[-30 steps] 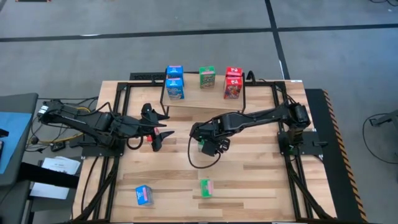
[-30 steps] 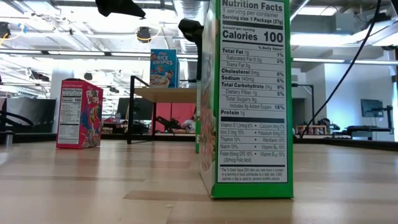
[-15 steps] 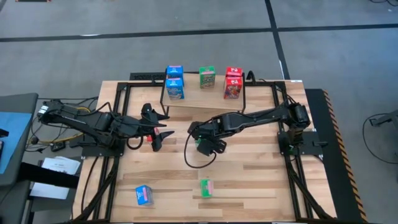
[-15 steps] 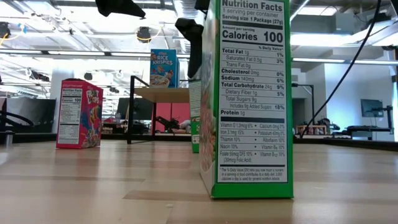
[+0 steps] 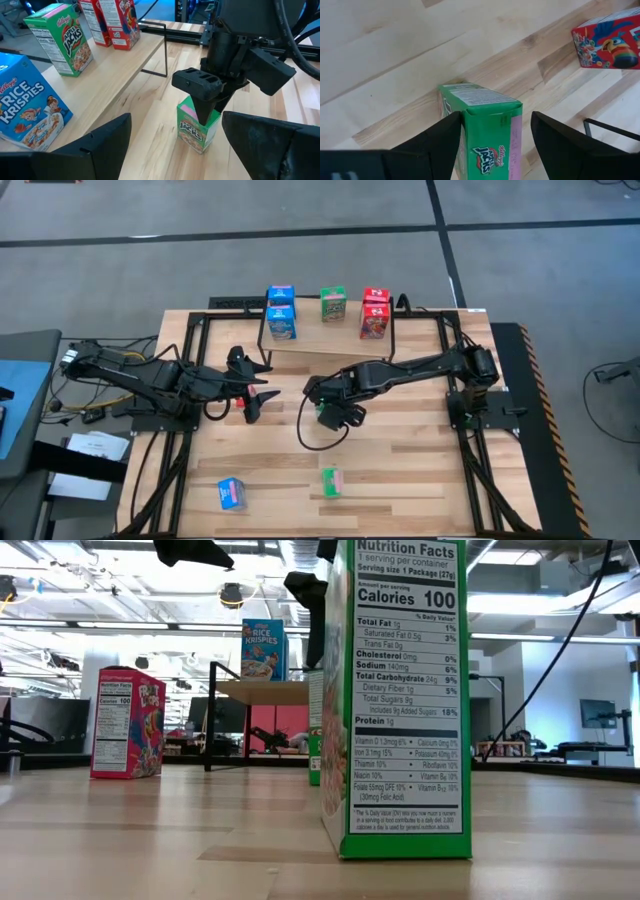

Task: Stack cereal on shelf
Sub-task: Put the top green cereal box on the shelf aligned with the other green cereal box

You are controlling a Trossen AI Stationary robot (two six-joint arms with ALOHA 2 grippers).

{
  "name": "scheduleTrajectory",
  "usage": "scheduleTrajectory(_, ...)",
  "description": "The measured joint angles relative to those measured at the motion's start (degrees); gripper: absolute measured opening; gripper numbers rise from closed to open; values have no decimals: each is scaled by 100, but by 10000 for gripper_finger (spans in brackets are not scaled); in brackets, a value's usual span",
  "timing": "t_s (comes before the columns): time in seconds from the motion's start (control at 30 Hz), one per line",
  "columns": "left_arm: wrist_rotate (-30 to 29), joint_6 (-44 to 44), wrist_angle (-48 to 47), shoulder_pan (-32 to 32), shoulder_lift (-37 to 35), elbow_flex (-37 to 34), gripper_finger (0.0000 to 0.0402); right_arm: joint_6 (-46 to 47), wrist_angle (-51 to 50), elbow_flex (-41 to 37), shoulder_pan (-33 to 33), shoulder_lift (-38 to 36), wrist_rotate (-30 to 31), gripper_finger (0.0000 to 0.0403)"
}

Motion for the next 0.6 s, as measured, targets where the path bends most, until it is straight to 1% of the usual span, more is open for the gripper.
scheduleTrajectory(0.17,1,0,2,-1,2,0,303,174,50,2,0,192,-215,265)
scheduleTrajectory(0.23,-1,0,2,-1,0,0,303,176,-50,-12,2,208,-166,265)
scheduleTrajectory(0.33,-1,0,-2,-1,2,0,303,183,148,7,2,353,-65,266)
scheduleTrajectory(0.43,1,0,-21,-1,2,0,303,193,-30,0,2,350,-40,266)
scheduleTrajectory(0.5,-1,2,-31,-1,2,0,303,198,50,0,4,387,-38,265)
scheduleTrajectory(0.6,-1,2,-47,1,2,0,303,241,40,0,17,376,105,258)
